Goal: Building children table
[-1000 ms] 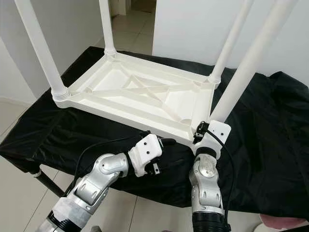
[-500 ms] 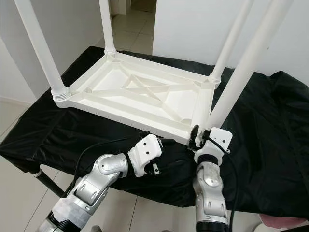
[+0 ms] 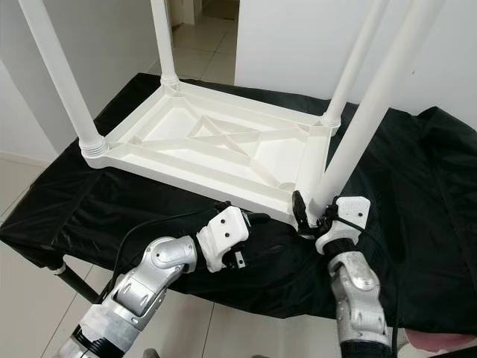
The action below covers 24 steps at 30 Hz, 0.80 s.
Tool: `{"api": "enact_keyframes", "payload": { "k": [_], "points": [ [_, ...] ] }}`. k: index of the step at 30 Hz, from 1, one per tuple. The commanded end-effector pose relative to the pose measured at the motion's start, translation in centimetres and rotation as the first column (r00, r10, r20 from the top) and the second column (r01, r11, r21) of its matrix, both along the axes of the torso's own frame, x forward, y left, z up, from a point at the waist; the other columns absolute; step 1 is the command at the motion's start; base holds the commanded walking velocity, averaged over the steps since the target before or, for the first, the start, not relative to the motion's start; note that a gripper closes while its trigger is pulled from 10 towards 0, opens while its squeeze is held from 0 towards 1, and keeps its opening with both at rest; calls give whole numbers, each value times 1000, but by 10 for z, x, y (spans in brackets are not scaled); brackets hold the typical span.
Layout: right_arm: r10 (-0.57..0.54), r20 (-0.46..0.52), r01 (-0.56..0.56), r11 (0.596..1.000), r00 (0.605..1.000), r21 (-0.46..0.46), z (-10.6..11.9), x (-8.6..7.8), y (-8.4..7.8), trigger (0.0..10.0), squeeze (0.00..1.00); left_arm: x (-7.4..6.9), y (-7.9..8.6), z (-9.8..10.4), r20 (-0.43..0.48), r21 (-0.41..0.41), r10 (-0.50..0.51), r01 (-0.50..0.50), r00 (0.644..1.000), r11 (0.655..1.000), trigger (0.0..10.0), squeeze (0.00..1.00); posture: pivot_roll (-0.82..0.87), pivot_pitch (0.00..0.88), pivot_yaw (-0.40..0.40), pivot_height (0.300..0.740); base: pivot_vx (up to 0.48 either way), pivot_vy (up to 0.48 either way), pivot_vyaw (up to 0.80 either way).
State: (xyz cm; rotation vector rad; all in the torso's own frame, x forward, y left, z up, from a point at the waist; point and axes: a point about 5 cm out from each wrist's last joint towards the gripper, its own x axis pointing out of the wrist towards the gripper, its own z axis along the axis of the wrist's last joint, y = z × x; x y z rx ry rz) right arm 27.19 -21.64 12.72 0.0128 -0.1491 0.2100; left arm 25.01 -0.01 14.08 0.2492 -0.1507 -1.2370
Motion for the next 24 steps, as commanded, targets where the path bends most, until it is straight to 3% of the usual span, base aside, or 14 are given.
{"api": "enact_keyframes", "payload": {
  "k": [1, 2, 3, 4, 5, 19, 20, 24],
  "points": [
    [38, -9, -38, 999, 999, 8, -2, 1, 0, 8039, 0, 1, -2, 1, 8, -5, 21, -21, 1000, 1000, 10000, 0, -102, 0, -25, 740, 0, 0, 0],
    [60, -15, -60, 998, 998, -17, -3, 3, -1, 4784, 0, 1, -3, 0, 8, -4, 21, -21, 1000, 1000, 10000, 0, -103, 0, -28, 740, 0, 0, 0],
    [60, -15, -60, 998, 998, -17, -3, 3, -1, 4784, 0, 1, -3, 0, 8, -4, 21, -21, 1000, 1000, 10000, 0, -103, 0, -28, 740, 0, 0, 0],
    [89, -29, -90, 996, 996, -28, -6, 5, -3, 3098, 0, 3, -4, 1, 13, -4, 23, -23, 1000, 1000, 10000, 0, -103, 0, -29, 740, 0, 0, 0],
    [109, -42, -111, 993, 993, -41, -8, 7, -4, 0, 0, 5, -5, 2, 23, -2, 25, -25, 999, 1000, 10000, 0, -103, 0, -29, 740, 0, 0, 0],
    [175, -104, -180, 983, 979, -41, -24, 4, -12, 0, 0, 11, -3, 5, 42, 2, 35, -35, 999, 999, 10000, 0, -95, 0, -32, 740, 0, 0, 0],
    [158, -97, -160, 987, 983, -21, -22, 5, -11, 10000, 0, 12, -3, 6, 43, 2, 35, -35, 998, 999, 10000, 0, -101, 0, -27, 740, 0, 0, 0],
    [142, -81, -144, 990, 986, -9, -20, 6, -9, 10000, 0, 12, -3, 6, 44, 1, 33, -33, 999, 999, 10000, 0, -105, 0, -22, 740, 0, 0, 0]
  ]
}}
